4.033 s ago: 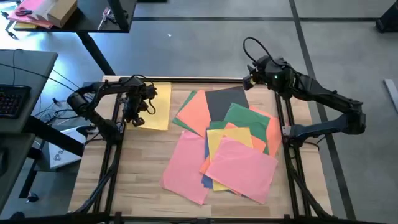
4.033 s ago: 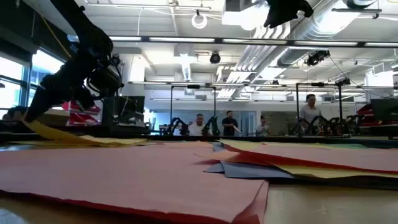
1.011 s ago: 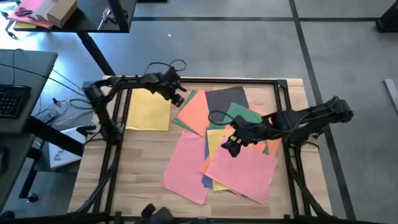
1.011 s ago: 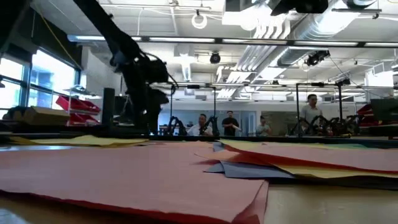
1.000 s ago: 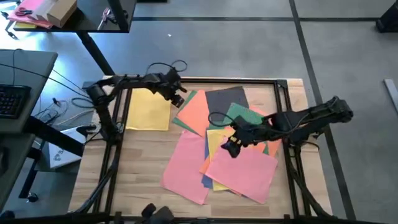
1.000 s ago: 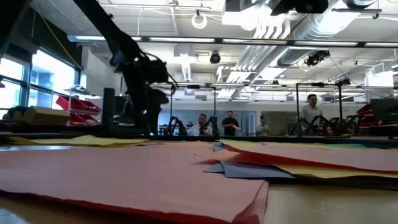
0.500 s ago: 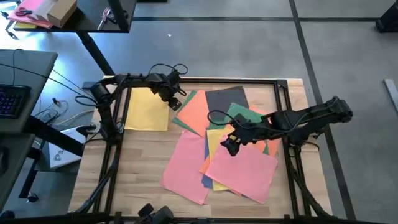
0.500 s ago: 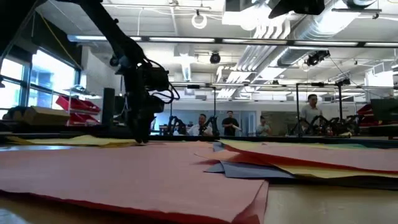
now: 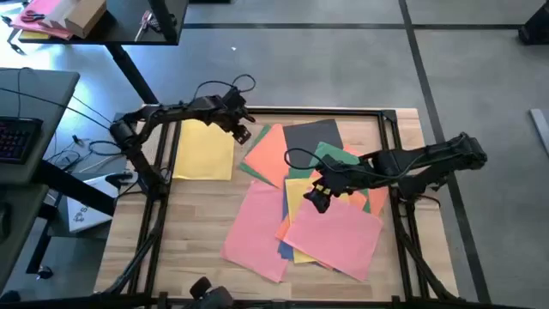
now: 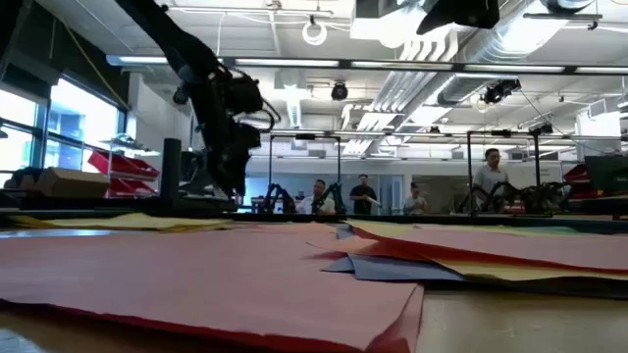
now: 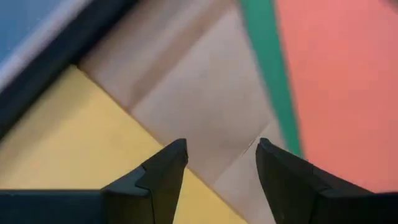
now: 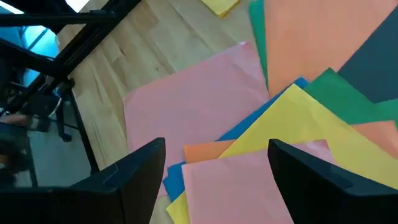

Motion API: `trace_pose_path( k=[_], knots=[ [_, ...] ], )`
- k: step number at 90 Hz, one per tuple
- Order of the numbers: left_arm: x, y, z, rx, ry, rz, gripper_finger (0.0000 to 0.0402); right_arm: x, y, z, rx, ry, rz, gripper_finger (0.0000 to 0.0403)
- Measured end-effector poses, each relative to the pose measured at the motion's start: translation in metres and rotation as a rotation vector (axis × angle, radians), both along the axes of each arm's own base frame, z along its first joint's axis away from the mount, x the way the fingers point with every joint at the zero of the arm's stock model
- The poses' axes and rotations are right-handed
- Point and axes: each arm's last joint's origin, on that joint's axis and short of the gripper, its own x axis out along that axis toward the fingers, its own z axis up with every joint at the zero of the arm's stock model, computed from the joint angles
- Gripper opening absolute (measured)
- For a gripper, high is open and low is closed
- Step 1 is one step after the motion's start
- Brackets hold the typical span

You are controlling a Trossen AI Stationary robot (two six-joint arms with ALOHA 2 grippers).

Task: Organize paper
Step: Move the pink paper to the bottom right of the table

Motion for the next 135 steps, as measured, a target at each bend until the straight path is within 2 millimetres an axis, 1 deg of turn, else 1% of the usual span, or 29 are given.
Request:
trace_pose_path(
  k=[10,17,24,31,38,43,48,55,64,73,84,93,100,104,114,120,126,135],
  knots=[
    [-0.007,-0.006,0.032,0.078,-0.098,0.005,0.0179,0.003,0.001,-0.001,0.004,-0.004,-0.003,0.0268],
    [-0.014,-0.017,0.057,0.123,-0.173,-0.009,0.0179,0.006,0.005,-0.008,-0.001,0.025,0.009,0.0268],
    [-0.02,-0.032,0.081,0.144,-0.255,-0.043,0.0179,0.009,0.012,-0.021,-0.012,0.116,0.046,0.0268],
    [-0.026,-0.05,0.101,0.133,-0.352,-0.081,0.0179,0.008,0.018,-0.038,-0.047,0.261,0.097,0.0268],
    [-0.031,-0.07,0.113,0.103,-0.42,-0.115,0.0179,0.007,0.023,-0.055,-0.097,0.411,0.129,0.0268],
    [-0.035,-0.085,0.118,0.084,-0.447,-0.128,0.0179,0.006,0.028,-0.065,-0.13,0.484,0.145,0.0268],
    [-0.037,-0.101,0.12,0.057,-0.469,-0.144,0.0179,0.007,0.034,-0.072,-0.154,0.512,0.16,0.0268],
    [-0.038,-0.122,0.121,0.011,-0.505,-0.169,0.0179,0.008,0.046,-0.076,-0.17,0.503,0.212,0.0268],
    [-0.033,-0.15,0.116,-0.059,-0.53,-0.228,0.0179,0.005,0.063,-0.077,-0.171,0.477,0.259,0.0268],
    [-0.022,-0.18,0.108,-0.099,-0.536,-0.31,0.0179,-0.002,0.076,-0.075,-0.18,0.449,0.221,0.0268],
    [-0.005,-0.215,0.095,-0.062,-0.518,-0.379,0.0179,-0.022,0.097,-0.071,-0.211,0.43,0.174,0.0268],
    [0.014,-0.24,0.084,-0.075,-0.549,-0.426,0.0179,-0.043,0.118,-0.073,-0.234,0.464,0.205,0.0268],
    [0.032,-0.257,0.074,-0.095,-0.591,-0.413,0.0179,-0.057,0.132,-0.073,-0.252,0.461,0.226,0.0268],
    [0.043,-0.263,0.065,-0.099,-0.608,-0.394,0.0179,-0.063,0.137,-0.073,-0.267,0.456,0.228,0.0268],
    [0.072,-0.27,0.041,-0.091,-0.653,-0.363,0.0179,-0.068,0.142,-0.075,-0.26,0.462,0.221,0.0268],
    [0.092,-0.273,0.027,-0.092,-0.671,-0.359,0.0179,-0.066,0.144,-0.075,-0.251,0.439,0.222,0.0268],
    [0.111,-0.274,0.015,-0.091,-0.648,-0.352,0.0179,-0.063,0.146,-0.077,-0.241,0.421,0.225,0.0268],
    [0.141,-0.271,0.0,-0.084,-0.616,-0.342,0.0179,-0.055,0.155,-0.085,-0.208,0.406,0.25,0.0268]
  ],
)
